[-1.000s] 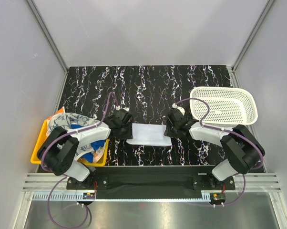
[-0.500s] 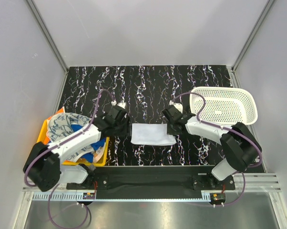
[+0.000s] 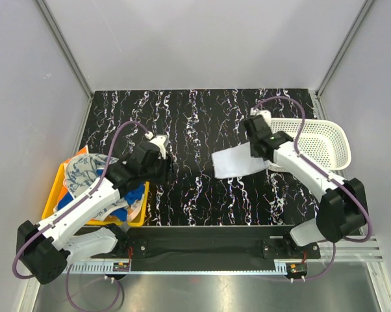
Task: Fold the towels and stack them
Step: Neatly place the folded towel into the bin
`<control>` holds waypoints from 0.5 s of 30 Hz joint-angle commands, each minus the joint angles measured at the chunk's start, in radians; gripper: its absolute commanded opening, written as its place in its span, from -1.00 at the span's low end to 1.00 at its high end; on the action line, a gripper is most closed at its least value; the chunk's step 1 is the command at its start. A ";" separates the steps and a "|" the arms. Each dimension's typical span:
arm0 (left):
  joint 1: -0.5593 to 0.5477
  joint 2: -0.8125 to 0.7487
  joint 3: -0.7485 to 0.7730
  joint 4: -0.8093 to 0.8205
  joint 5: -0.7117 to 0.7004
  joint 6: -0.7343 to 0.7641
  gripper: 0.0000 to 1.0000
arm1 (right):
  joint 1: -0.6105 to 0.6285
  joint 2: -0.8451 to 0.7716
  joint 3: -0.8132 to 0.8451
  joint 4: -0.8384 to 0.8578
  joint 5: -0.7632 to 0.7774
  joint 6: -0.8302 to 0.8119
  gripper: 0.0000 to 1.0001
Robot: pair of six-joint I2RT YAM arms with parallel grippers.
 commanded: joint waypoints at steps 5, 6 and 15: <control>0.000 -0.038 0.003 -0.007 0.093 0.064 -0.01 | -0.195 -0.092 0.098 -0.005 -0.046 -0.256 -1.00; -0.001 -0.038 -0.002 -0.009 0.095 0.070 -0.01 | -0.242 -0.094 0.099 0.009 -0.057 -0.275 -1.00; -0.001 -0.059 -0.029 -0.023 0.119 0.096 -0.02 | -0.453 -0.025 0.100 0.140 -0.107 -0.384 -1.00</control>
